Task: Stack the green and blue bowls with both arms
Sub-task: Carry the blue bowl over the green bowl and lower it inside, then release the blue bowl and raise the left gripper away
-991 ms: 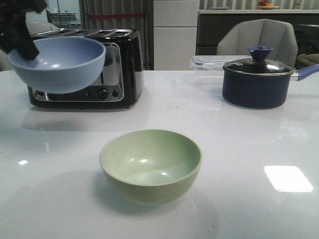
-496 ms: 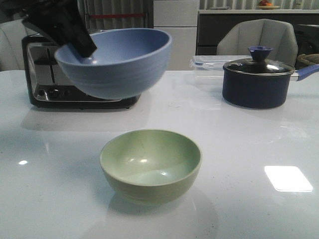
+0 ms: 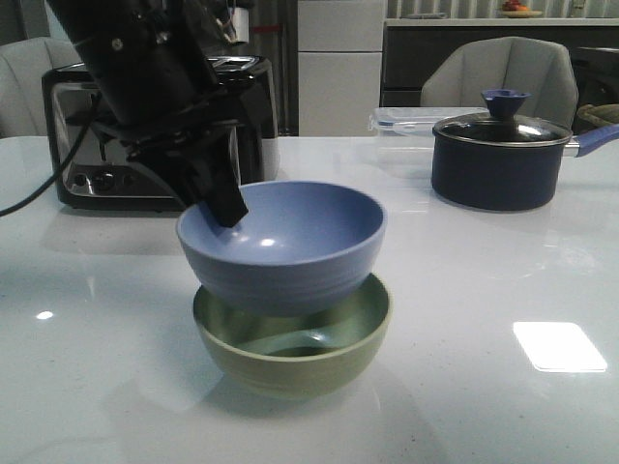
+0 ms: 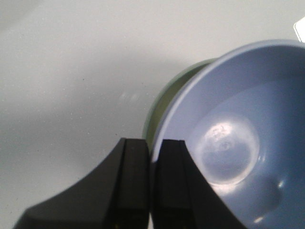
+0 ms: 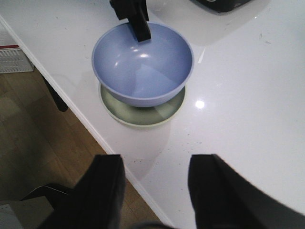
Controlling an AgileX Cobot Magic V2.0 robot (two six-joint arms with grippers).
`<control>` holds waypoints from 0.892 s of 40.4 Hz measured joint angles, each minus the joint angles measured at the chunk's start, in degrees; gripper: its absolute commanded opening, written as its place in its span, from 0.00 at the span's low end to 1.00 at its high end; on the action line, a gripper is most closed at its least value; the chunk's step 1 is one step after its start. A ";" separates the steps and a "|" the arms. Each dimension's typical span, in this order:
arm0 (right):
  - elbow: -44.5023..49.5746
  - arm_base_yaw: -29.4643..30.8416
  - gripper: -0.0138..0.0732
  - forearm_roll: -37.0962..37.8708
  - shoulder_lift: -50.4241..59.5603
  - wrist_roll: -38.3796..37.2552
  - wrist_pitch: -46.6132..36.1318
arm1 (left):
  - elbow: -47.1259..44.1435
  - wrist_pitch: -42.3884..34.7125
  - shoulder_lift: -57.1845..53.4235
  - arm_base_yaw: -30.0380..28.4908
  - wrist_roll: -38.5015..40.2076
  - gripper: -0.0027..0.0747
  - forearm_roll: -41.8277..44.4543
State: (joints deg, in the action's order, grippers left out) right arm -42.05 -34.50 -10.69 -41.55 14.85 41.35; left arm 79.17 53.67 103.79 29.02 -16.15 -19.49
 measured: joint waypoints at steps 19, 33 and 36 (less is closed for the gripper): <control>0.00 0.00 0.66 0.00 0.00 0.00 0.00 | 0.30 -0.30 3.85 0.03 -0.09 0.51 -0.87; 0.00 0.00 0.66 0.00 0.00 0.00 0.00 | 0.30 1.41 -2.21 0.03 -0.09 0.54 -1.71; 0.00 0.00 0.66 0.00 0.00 0.00 0.00 | 0.01 1.92 -6.51 0.03 -0.09 0.54 -1.61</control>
State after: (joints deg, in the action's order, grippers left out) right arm -42.05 -34.50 -10.69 -41.55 14.85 41.35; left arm 79.18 55.59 97.28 29.05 -16.24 -21.09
